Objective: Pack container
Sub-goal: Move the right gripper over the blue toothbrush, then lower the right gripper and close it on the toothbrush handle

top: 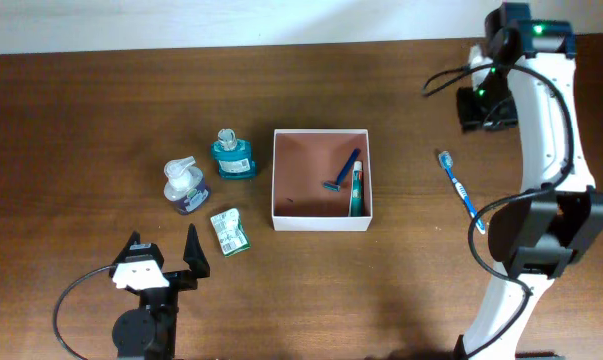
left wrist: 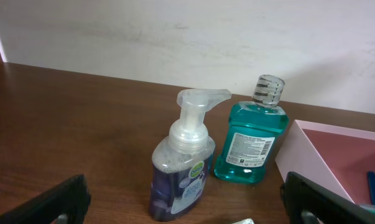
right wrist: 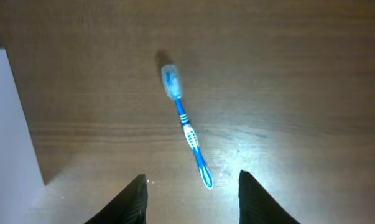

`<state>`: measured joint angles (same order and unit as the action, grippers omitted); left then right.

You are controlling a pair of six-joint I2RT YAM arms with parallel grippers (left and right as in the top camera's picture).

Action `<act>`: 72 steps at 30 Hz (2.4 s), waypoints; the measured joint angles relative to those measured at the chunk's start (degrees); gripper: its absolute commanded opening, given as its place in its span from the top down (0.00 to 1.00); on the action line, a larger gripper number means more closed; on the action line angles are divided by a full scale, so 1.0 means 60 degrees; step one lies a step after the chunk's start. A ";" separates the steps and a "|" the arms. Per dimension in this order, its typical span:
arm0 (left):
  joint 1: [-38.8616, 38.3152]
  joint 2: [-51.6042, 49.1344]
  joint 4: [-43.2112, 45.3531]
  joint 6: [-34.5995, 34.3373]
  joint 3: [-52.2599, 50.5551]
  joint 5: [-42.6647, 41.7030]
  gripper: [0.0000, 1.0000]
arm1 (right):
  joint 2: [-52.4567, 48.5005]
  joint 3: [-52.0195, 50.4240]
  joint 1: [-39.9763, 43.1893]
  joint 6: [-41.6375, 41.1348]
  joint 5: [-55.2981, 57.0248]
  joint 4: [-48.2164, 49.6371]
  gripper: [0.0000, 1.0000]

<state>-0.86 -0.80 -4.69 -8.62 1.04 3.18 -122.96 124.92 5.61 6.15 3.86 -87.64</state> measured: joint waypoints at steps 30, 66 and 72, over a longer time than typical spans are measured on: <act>0.0000 0.0000 0.0000 0.0000 0.0000 0.0000 0.01 | 0.0000 -0.5712 0.0670 0.1851 -0.0838 0.3377 0.66; 0.0000 0.0000 0.0000 -0.0004 0.0000 0.0000 0.00 | 0.0000 -0.6109 0.0670 0.1530 -0.1060 0.4422 0.79; 0.0000 0.0000 0.0000 -0.0004 0.0000 0.0000 0.01 | 0.0004 -0.6109 0.0670 0.0364 -0.1064 0.4564 0.79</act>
<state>-0.86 -0.80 -4.69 -8.64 1.04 3.18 -122.93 88.27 9.63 8.34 -2.52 -60.25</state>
